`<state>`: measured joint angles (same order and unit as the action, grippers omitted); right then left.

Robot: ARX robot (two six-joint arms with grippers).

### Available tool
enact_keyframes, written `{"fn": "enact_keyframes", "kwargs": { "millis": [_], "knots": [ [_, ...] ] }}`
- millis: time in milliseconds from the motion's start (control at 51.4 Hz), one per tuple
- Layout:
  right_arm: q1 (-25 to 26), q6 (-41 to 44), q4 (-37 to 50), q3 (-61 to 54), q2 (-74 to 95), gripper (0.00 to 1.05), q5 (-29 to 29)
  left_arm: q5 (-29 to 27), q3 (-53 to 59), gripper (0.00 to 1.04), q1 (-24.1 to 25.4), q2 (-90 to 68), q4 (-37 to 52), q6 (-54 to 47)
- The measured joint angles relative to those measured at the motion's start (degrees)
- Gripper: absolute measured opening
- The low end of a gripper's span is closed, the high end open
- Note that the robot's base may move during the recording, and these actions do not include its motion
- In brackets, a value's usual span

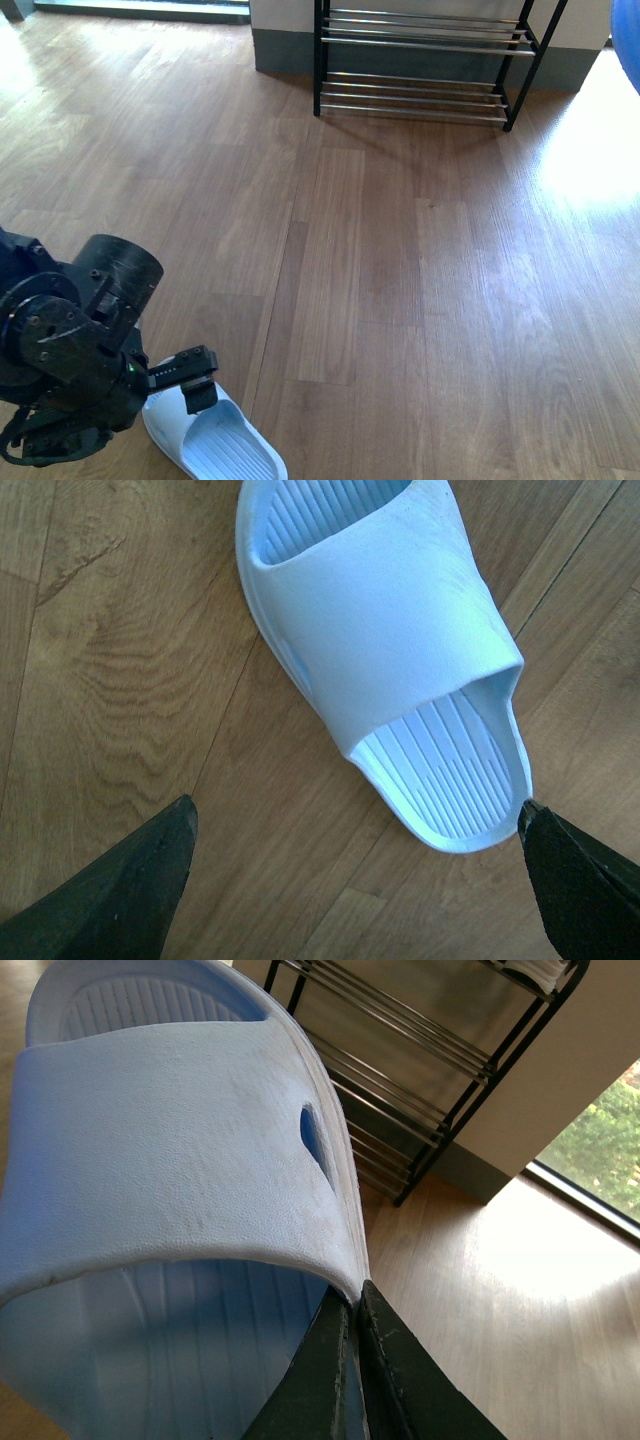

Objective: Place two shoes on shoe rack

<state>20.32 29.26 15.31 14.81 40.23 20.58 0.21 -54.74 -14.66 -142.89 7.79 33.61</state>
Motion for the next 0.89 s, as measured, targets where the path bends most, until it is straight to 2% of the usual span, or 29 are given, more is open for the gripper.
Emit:
{"fn": "enact_keyframes", "kwargs": {
  "millis": [486,895],
  "knots": [
    [0.00,0.00,0.00,0.00,0.00,0.01,0.00,-3.52,-11.74,0.95,-3.21,-11.15,-3.39,-4.70],
    [0.00,0.00,0.00,0.00,0.00,0.01,0.00,-7.56,-13.40,0.95,-5.92,-14.58,-2.38,-8.66]
  ]
}}
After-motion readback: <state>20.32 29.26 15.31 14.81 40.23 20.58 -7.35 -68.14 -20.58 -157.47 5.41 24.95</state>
